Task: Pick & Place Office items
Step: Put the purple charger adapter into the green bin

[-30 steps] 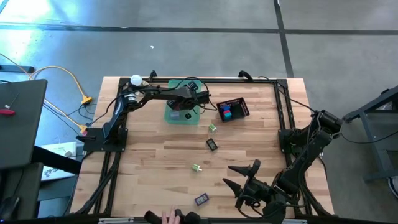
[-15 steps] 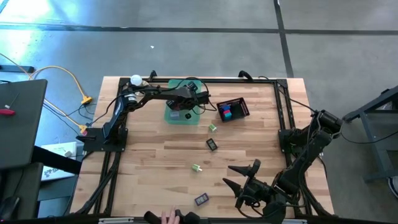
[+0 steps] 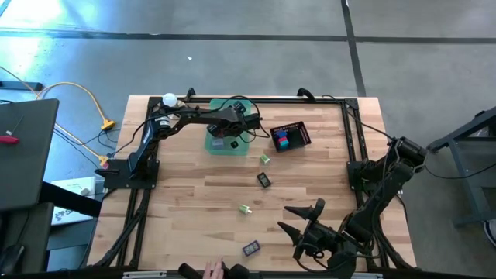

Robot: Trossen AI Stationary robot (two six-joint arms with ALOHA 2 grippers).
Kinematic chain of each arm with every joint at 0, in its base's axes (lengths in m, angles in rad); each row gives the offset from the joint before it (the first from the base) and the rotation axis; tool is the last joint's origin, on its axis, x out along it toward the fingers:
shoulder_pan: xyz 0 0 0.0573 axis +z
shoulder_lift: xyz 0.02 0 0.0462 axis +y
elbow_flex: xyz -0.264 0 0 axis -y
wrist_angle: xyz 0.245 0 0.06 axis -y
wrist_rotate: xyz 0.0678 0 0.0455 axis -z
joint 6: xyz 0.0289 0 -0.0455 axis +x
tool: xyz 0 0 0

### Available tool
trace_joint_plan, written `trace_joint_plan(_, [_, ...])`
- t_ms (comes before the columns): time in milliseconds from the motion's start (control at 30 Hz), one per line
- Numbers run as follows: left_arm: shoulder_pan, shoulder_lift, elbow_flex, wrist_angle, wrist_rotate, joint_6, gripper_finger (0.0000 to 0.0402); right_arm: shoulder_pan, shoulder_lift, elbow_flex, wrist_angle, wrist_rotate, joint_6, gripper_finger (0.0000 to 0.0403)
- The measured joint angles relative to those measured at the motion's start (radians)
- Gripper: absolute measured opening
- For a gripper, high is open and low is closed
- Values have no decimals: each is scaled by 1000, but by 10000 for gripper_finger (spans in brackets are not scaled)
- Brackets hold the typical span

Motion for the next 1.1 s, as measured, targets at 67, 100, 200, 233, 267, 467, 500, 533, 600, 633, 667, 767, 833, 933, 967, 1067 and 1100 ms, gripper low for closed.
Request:
trace_joint_plan(67, [0, 0, 0, 0, 0, 0, 158, 0, 0, 0, 0, 0, 0, 235])
trace_joint_plan(100, [0, 0, 0, 0, 0, 0, 158, 0, 0, 0, 0, 0, 0, 235])
trace_joint_plan(200, [-1, 0, 0, 0, 3, -8, 158, 0, 0, 0, 0, 0, 0, 235])
trace_joint_plan(233, [-1, 0, 0, 0, 3, -10, 158, 0, 0, 0, 0, 0, 0, 235])
trace_joint_plan(267, [-1, 0, 0, 0, 3, -14, 158, 0, 0, 0, 0, 0, 0, 235])
trace_joint_plan(467, [-1, 0, -1, -4, 3, -77, 158, 0, 0, 0, 0, 0, 0, 235])
trace_joint_plan(500, [-1, 0, -1, -3, 4, -77, 158, 0, 0, 0, 0, 0, 0, 235])
trace_joint_plan(533, [-1, 0, -1, -3, 5, -77, 158, 0, 0, 0, 0, 0, 0, 235])
trace_joint_plan(600, [-1, 0, -1, -3, 6, -81, 158, 0, 0, 0, 0, 0, 0, 235])
trace_joint_plan(633, [-1, 0, -1, -3, 8, -82, 158, 0, 0, 0, 0, 0, 0, 235])
trace_joint_plan(667, [-1, 0, -1, -3, 18, -83, 158, 0, 0, 0, 0, 0, 0, 235])
trace_joint_plan(767, [-1, -1, 0, 2, 64, -107, 158, 0, 0, 0, 0, 0, 0, 235])
trace_joint_plan(833, [-1, -2, 0, 13, 87, -130, 158, 0, 0, 0, 0, 0, 0, 235])
trace_joint_plan(933, [1, -2, 1, 16, 101, -140, 158, 0, 0, 0, 0, 0, 0, 235])
trace_joint_plan(967, [2, -2, 1, 16, 102, -140, 158, 0, 0, 0, -1, 0, 0, 235])
trace_joint_plan(1067, [2, -2, 1, 15, 101, -151, 158, 0, 0, 0, -2, 0, 0, 235])
trace_joint_plan(1100, [2, -2, 1, 14, 101, -154, 158, 0, 0, 0, -2, 0, 0, 235])
